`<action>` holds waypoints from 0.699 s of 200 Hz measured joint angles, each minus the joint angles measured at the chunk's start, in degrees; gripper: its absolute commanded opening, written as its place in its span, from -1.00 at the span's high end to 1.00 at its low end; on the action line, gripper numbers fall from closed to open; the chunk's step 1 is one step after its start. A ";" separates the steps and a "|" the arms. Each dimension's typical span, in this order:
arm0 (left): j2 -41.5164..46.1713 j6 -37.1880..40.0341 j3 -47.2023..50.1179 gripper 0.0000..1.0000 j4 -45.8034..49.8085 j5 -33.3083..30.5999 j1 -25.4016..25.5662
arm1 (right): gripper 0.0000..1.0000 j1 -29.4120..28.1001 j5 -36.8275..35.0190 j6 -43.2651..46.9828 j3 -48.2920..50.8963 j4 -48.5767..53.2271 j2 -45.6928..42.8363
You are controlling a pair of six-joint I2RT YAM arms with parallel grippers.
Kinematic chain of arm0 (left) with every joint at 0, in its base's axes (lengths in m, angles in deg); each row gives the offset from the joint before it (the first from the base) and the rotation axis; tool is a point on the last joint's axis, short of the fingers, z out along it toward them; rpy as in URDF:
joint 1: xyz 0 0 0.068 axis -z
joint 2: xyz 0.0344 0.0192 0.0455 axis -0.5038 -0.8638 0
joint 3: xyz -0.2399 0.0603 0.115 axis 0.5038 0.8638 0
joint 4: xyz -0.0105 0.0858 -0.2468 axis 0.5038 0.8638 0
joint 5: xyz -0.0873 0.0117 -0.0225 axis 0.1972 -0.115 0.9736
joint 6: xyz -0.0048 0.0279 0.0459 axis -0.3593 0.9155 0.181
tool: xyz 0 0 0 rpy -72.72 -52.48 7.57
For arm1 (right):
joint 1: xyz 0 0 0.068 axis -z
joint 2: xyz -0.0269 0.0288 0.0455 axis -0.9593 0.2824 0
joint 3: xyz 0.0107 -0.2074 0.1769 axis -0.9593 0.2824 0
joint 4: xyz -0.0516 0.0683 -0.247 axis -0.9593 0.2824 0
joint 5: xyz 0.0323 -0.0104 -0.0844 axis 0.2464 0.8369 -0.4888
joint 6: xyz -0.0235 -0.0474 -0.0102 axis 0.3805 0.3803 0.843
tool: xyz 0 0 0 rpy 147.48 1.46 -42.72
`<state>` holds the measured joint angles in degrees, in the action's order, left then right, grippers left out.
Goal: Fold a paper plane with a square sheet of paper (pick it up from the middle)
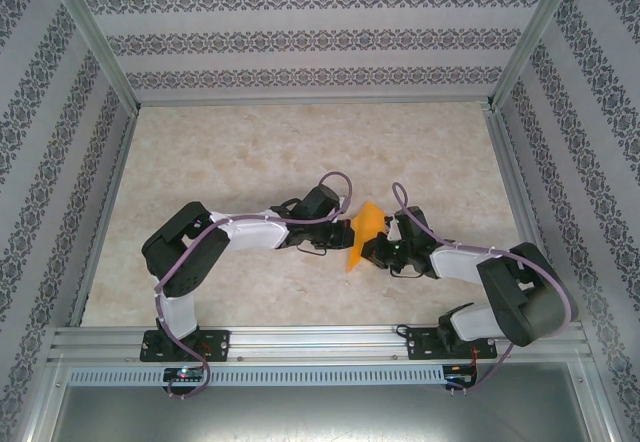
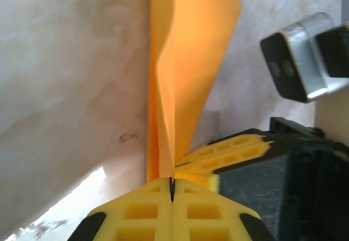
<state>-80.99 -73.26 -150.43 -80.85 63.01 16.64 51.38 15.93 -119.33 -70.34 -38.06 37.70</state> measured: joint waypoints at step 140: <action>-4.22 -0.15 -2.56 1.00 -0.39 1.14 1.01 | 0.92 1.03 0.90 0.13 0.70 -3.06 0.96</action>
<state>-85.21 -73.41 -152.98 -81.24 64.14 17.65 52.40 16.82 -119.20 -69.64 -41.12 38.66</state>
